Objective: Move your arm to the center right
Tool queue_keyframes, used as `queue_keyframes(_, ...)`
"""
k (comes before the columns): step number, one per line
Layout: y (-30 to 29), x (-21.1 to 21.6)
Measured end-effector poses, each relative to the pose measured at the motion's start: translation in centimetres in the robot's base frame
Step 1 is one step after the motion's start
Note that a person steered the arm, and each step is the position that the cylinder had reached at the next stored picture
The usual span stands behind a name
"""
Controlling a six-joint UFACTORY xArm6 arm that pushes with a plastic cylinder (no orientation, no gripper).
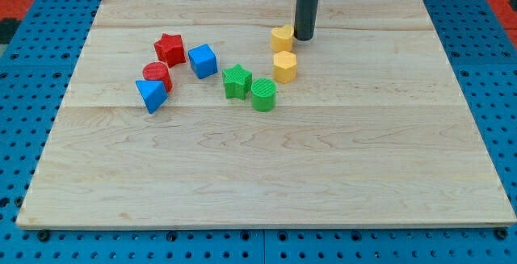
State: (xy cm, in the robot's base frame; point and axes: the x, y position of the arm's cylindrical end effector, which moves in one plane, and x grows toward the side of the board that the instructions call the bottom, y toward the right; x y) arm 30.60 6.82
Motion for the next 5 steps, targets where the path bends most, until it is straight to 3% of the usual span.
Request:
queue_keyframes(1, -0.2, 1.0)
queue_keyframes(2, 5.3, 0.5)
queue_keyframes(3, 13.6, -3.8)
queue_keyframes(4, 18.3, -5.5)
queue_keyframes(5, 18.3, -5.5)
